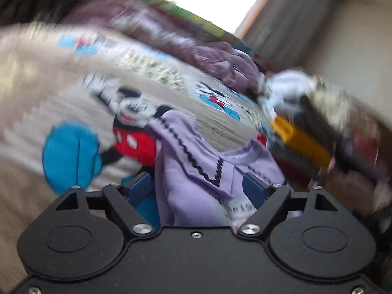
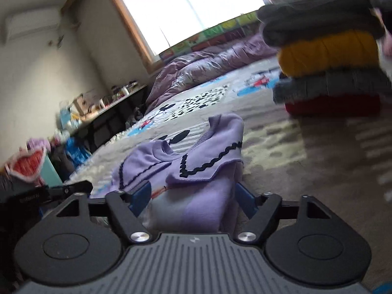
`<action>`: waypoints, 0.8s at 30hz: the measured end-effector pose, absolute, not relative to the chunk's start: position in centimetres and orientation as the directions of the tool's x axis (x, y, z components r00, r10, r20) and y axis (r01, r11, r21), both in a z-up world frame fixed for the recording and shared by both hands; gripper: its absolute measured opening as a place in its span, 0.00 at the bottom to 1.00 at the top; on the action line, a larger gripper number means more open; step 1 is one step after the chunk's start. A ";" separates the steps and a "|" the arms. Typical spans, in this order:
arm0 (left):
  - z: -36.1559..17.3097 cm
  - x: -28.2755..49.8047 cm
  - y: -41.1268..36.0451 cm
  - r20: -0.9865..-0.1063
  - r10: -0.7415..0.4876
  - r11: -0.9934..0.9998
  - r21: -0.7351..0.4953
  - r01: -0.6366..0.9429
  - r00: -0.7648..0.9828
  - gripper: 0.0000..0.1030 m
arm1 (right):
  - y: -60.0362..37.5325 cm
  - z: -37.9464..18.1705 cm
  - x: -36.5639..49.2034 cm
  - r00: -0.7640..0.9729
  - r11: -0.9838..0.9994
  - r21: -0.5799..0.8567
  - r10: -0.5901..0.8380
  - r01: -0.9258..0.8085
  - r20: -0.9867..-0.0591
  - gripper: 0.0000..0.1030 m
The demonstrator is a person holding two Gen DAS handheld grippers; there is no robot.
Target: Fold clothes
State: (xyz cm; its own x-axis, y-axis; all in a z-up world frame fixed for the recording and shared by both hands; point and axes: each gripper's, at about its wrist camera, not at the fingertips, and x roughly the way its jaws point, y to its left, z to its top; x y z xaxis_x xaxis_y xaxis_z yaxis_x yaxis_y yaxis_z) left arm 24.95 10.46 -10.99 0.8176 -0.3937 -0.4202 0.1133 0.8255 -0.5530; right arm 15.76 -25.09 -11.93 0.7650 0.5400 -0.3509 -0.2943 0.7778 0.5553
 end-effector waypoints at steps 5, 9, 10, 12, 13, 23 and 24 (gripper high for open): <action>-12.8 27.3 12.0 -0.407 -0.452 0.677 -0.736 0.008 0.793 0.80 | -26.4 -13.7 18.5 0.750 0.664 0.723 0.574 -0.192 -0.328 0.84; -14.0 29.3 10.9 -0.454 -0.478 0.676 -0.737 -0.015 0.752 0.80 | -26.2 -15.5 20.8 0.722 0.625 0.768 0.595 -0.139 -0.354 0.85; -14.2 29.7 10.5 -0.463 -0.482 0.680 -0.733 -0.016 0.744 0.80 | -26.1 -15.9 21.4 0.712 0.618 0.776 0.602 -0.130 -0.361 0.86; -14.4 30.3 9.9 -0.478 -0.479 0.694 -0.720 -0.015 0.736 0.79 | -25.4 -16.6 22.3 0.686 0.631 0.765 0.614 -0.129 -0.391 0.87; -14.4 30.5 9.6 -0.482 -0.476 0.701 -0.713 -0.014 0.735 0.78 | -25.1 -16.6 22.6 0.682 0.641 0.755 0.615 -0.138 -0.397 0.88; -14.9 31.4 8.0 -0.496 -0.467 0.721 -0.693 -0.010 0.732 0.60 | -22.8 -16.7 23.7 0.651 0.678 0.704 0.636 -0.213 -0.415 0.79; -15.0 31.3 8.1 -0.491 -0.474 0.711 -0.703 -0.011 0.731 0.53 | -22.9 -16.6 23.5 0.652 0.676 0.706 0.636 -0.213 -0.412 0.76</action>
State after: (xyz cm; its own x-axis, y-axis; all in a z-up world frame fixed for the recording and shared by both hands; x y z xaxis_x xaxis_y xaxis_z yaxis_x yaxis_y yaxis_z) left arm 31.31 8.08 -14.98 0.7307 -0.4739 -0.4915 -0.0112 0.7114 -0.7027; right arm 23.55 -22.85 -16.60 0.6524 0.6361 -0.4120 -0.2129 0.6756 0.7059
